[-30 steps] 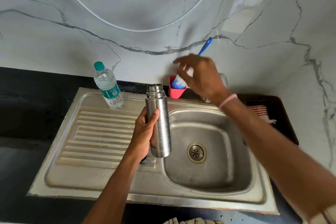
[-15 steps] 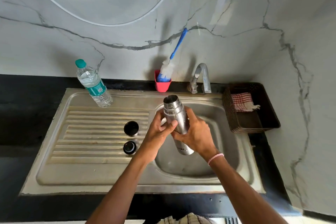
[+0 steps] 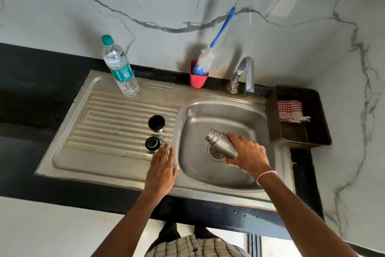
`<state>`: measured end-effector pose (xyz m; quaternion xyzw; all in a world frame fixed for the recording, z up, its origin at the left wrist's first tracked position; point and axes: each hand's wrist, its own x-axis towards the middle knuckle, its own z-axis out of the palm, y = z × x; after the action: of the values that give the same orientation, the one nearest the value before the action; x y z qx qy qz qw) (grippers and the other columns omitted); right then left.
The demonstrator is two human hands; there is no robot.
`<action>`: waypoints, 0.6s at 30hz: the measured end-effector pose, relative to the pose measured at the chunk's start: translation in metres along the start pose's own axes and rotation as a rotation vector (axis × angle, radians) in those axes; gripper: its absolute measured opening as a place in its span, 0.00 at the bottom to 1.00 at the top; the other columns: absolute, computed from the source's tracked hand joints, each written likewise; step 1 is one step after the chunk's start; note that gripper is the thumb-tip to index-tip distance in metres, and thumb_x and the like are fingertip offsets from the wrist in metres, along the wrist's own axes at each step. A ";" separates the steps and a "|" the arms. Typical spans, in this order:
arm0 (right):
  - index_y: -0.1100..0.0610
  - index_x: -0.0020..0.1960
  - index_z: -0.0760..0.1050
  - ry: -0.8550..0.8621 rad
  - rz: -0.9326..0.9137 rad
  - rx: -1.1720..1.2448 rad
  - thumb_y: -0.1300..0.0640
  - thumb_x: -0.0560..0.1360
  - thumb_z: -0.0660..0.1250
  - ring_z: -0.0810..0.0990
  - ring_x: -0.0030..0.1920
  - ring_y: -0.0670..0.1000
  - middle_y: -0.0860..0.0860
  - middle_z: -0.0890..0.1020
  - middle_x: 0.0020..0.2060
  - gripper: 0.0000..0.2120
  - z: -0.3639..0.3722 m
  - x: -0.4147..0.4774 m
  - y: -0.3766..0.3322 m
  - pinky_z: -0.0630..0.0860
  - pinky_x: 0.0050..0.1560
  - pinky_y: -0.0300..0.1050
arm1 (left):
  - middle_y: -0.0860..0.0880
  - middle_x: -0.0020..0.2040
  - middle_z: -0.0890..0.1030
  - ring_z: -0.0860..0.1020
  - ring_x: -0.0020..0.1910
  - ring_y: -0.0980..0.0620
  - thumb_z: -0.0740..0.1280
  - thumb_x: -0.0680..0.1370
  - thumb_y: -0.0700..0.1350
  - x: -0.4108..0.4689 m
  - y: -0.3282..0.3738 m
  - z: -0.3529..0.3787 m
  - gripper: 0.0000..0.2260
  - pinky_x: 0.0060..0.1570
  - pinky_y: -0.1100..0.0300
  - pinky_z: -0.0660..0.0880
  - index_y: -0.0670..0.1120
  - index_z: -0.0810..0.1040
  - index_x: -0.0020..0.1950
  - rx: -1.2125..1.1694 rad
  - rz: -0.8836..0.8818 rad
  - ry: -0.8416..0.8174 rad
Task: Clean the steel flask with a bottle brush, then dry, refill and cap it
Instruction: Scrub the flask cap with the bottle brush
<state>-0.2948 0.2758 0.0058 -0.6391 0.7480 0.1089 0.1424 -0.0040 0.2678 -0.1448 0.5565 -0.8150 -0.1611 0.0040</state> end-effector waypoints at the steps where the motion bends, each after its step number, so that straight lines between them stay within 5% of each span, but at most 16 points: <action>1: 0.40 0.75 0.58 -0.016 -0.016 -0.046 0.35 0.66 0.75 0.83 0.53 0.57 0.49 0.78 0.59 0.44 0.000 0.003 -0.001 0.79 0.49 0.53 | 0.40 0.84 0.57 0.60 0.82 0.41 0.68 0.81 0.51 -0.002 -0.004 0.003 0.36 0.78 0.44 0.62 0.40 0.58 0.83 0.000 -0.009 -0.009; 11: 0.40 0.76 0.61 -0.072 -0.075 -0.312 0.38 0.66 0.78 0.82 0.54 0.56 0.51 0.80 0.57 0.43 -0.015 0.031 -0.013 0.76 0.47 0.49 | 0.48 0.84 0.35 0.37 0.83 0.46 0.54 0.87 0.54 -0.003 -0.012 0.013 0.33 0.81 0.49 0.40 0.47 0.37 0.84 -0.022 -0.040 -0.122; 18: 0.43 0.70 0.69 -0.066 -0.146 -0.488 0.39 0.71 0.75 0.83 0.51 0.55 0.50 0.82 0.52 0.31 -0.038 0.042 -0.031 0.70 0.40 0.46 | 0.48 0.83 0.34 0.37 0.83 0.46 0.54 0.87 0.54 -0.002 -0.014 0.015 0.33 0.80 0.51 0.37 0.47 0.37 0.84 -0.042 -0.037 -0.104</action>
<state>-0.2731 0.2190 0.0276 -0.7028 0.6464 0.2965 0.0160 0.0064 0.2692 -0.1625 0.5623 -0.8001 -0.2069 -0.0299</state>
